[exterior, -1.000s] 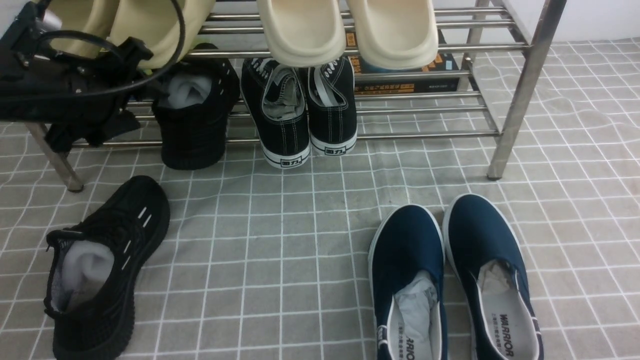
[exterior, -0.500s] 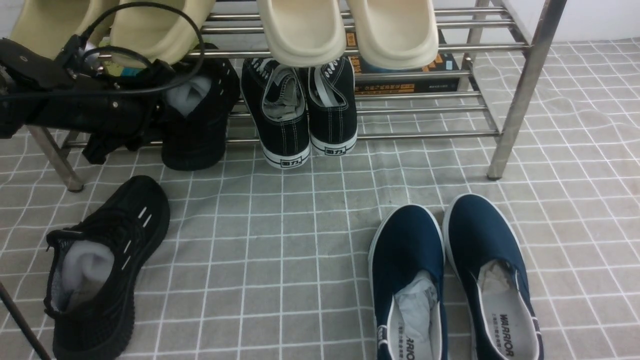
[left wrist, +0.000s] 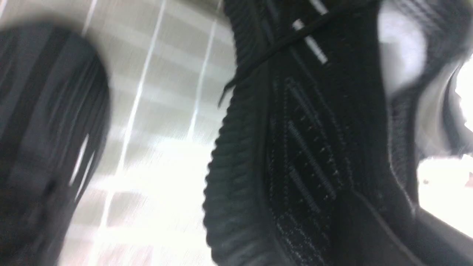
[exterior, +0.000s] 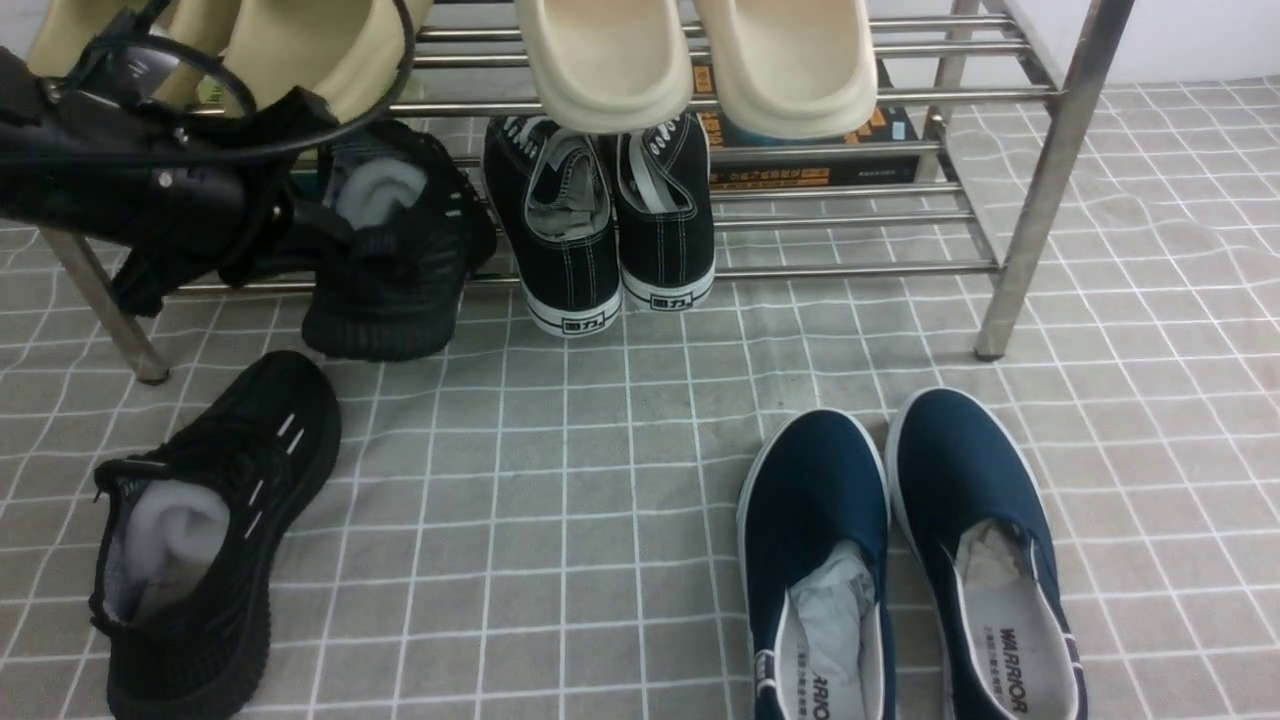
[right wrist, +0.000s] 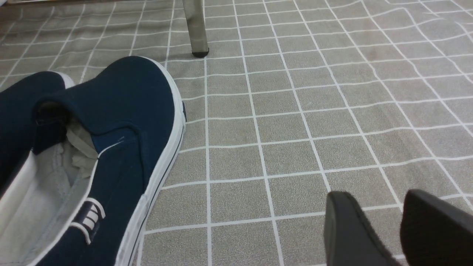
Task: Take the shoes off the shelf with your hand from the grey coffee tablecloth.
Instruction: 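Set the held shoe down on the floor in front of the rack with the left gripper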
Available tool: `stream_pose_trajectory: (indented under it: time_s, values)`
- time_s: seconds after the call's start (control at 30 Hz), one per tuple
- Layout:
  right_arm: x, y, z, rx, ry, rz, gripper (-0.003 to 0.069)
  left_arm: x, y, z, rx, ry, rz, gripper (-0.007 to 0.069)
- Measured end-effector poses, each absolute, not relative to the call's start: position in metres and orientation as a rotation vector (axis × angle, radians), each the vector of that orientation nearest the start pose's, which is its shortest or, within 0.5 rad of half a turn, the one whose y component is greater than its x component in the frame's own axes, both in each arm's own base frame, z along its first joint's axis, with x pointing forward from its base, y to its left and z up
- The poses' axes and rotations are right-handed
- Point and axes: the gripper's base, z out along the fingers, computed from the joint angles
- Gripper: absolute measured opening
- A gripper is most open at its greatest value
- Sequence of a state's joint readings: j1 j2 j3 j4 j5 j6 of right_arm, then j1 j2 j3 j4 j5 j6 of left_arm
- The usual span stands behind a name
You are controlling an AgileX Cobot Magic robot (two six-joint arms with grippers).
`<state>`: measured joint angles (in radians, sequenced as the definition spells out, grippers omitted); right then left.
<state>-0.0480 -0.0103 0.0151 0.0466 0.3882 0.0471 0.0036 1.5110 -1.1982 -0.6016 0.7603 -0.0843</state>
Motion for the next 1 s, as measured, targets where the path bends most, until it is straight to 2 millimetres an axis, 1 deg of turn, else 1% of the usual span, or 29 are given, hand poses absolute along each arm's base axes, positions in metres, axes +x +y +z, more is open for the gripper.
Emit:
stream_pose_trajectory:
  time_s: [0.03,0.13,0.2,0.23,0.37,0.43,0.5,0.63,0.8,0.9,0.93,1.0]
  values:
    - [0.052,-0.001,0.174,0.117,1.873,0.046,0.0239,0.319,-0.034,0.305,-0.51,2.479,-0.719,0.0069]
    - [0.052,-0.001,0.174,0.117,1.873,0.046,0.0239,0.293,-0.032,0.293,-0.543,2.557,-0.677,0.0069]
    - [0.052,-0.001,0.174,0.117,1.873,0.046,0.0239,0.276,-0.032,0.284,-0.571,2.584,-0.669,0.0069]
    - [0.052,-0.001,0.174,0.117,1.873,0.046,0.0239,0.271,-0.032,0.283,-0.575,2.588,-0.668,0.0069]
    - [0.052,-0.001,0.174,0.117,1.873,0.046,0.0239,0.243,-0.032,0.268,-0.608,2.625,-0.661,0.0069]
    - [0.052,-0.001,0.174,0.117,1.873,0.046,0.0239,0.237,-0.032,0.264,-0.615,2.635,-0.66,0.0069]
    - [0.052,-0.001,0.174,0.117,1.873,0.046,0.0239,0.229,-0.032,0.252,-0.636,2.669,-0.65,0.0069]
    - [0.052,-0.001,0.174,0.118,1.873,0.046,0.0239,0.222,-0.032,0.238,-0.672,2.694,-0.649,0.0069]
    - [0.052,-0.001,0.174,0.118,1.873,0.046,0.0239,0.22,-0.032,0.235,-0.686,2.698,-0.654,0.0084]
    - [0.052,-0.001,0.174,0.118,1.873,0.046,0.0239,0.219,-0.032,0.235,-0.678,2.715,-0.65,0.0166]
    - [0.052,-0.001,0.174,0.118,1.873,0.046,0.0239,0.219,-0.032,0.235,-0.677,2.717,-0.649,0.0173]
    - [0.052,-0.001,0.174,0.117,1.873,0.046,0.0239,0.219,-0.03,0.239,-0.622,2.751,-0.603,0.0265]
